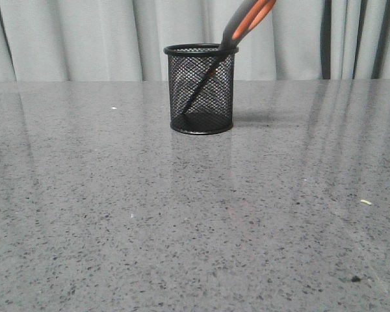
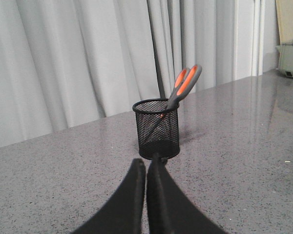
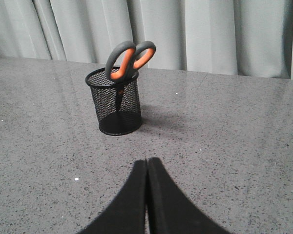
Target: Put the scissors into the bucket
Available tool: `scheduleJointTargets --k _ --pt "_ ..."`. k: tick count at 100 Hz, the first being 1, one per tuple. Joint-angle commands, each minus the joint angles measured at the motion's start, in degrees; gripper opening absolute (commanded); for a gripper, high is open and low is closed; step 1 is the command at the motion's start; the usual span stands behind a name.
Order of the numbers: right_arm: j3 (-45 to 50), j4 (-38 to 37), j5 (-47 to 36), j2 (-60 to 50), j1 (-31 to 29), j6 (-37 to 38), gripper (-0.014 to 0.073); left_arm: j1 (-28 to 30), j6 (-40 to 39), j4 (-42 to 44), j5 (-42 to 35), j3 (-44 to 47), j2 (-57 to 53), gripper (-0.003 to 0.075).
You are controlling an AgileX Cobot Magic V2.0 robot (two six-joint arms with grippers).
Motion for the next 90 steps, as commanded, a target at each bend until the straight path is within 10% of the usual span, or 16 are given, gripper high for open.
scheduleJointTargets --k 1,90 --pt "-1.6 -0.23 -5.19 0.54 -0.15 -0.8 -0.0074 -0.22 -0.64 0.47 -2.94 -1.5 -1.09 -0.002" --pt "-1.6 0.43 -5.19 0.54 -0.15 -0.8 -0.0074 -0.22 -0.64 0.47 -2.94 -1.5 -0.98 -0.002"
